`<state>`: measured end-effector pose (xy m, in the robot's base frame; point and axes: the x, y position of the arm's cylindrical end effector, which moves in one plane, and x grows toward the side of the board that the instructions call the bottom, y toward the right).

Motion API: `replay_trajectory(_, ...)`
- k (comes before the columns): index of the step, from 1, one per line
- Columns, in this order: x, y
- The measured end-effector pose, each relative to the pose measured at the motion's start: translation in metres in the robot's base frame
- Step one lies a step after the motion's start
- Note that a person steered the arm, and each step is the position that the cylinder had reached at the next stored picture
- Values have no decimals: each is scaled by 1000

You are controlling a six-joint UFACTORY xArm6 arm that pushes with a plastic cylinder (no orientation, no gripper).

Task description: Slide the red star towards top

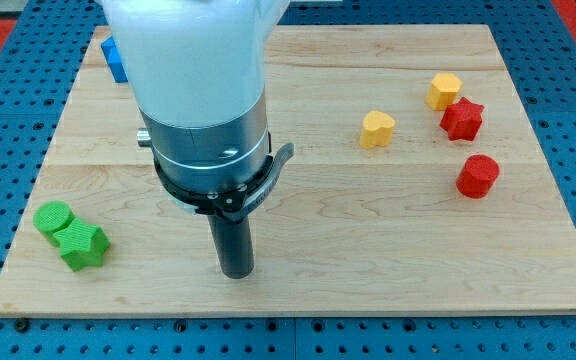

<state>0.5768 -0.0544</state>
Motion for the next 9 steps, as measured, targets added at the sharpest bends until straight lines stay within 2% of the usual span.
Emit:
replay_trajectory(1,0,5)
replay_trajectory(2,-3,36)
replay_trajectory(3,-18,154)
replay_trajectory(4,-19,226)
replay_trajectory(5,-62,305)
replay_trajectory(6,-106,333)
replay_trajectory(7,-179,312)
replay_trajectory(9,-208,164)
